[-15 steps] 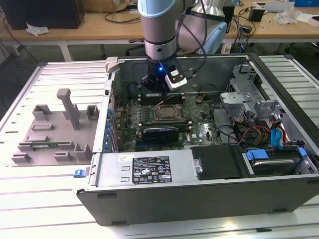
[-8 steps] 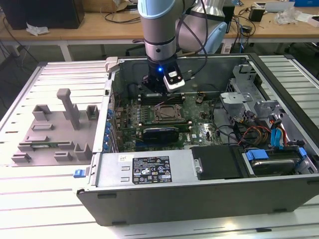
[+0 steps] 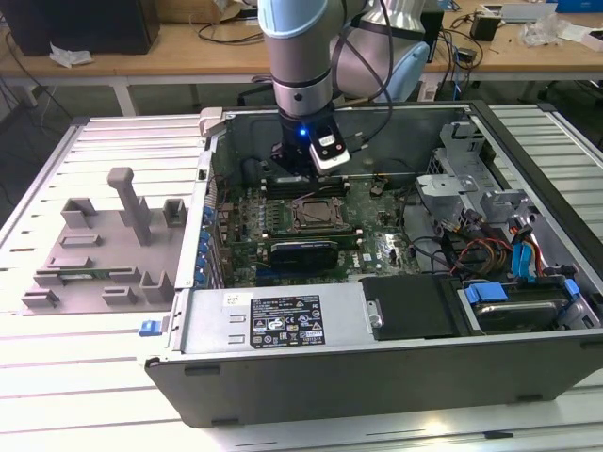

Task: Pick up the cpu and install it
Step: 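Install the first cpu locking lever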

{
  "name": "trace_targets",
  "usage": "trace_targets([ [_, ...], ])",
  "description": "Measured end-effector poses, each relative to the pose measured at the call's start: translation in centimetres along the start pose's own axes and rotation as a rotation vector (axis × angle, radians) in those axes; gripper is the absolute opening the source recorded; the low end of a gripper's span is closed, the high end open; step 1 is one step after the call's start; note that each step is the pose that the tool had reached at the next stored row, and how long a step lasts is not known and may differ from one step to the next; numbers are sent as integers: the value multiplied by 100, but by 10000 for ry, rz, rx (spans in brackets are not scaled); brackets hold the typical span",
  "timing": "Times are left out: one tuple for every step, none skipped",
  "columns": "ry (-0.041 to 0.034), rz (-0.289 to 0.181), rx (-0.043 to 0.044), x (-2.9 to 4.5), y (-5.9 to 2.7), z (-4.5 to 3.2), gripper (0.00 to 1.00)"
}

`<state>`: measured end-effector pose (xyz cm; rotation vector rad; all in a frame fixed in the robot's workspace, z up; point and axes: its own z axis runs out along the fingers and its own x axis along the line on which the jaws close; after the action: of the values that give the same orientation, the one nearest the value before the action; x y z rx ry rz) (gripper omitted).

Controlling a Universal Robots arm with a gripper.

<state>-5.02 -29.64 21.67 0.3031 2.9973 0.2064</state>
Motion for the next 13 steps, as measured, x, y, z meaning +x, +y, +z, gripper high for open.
trace_targets([
  [-75, -12, -14, 1, -1, 3, 11],
  [-146, -24, -29, 2, -2, 7, 11],
  [-231, -37, -48, 8, -4, 13, 11],
  [-360, -54, -74, 25, -9, 21, 11],
  [-430, -64, -89, 37, -12, 25, 11],
  [-494, -73, -103, 49, -15, 29, 11],
  [-592, -88, -124, 70, -20, 36, 11],
  [-648, -97, -136, 83, -22, 40, 11],
  [-706, -104, -149, 97, -24, 44, 11],
  [-763, -112, -162, 111, -26, 48, 11],
  [-817, -119, -174, 124, -27, 53, 11],
  [-927, -133, -196, 150, -29, 62, 11],
  [-1012, -144, -213, 167, -29, 70, 11],
])
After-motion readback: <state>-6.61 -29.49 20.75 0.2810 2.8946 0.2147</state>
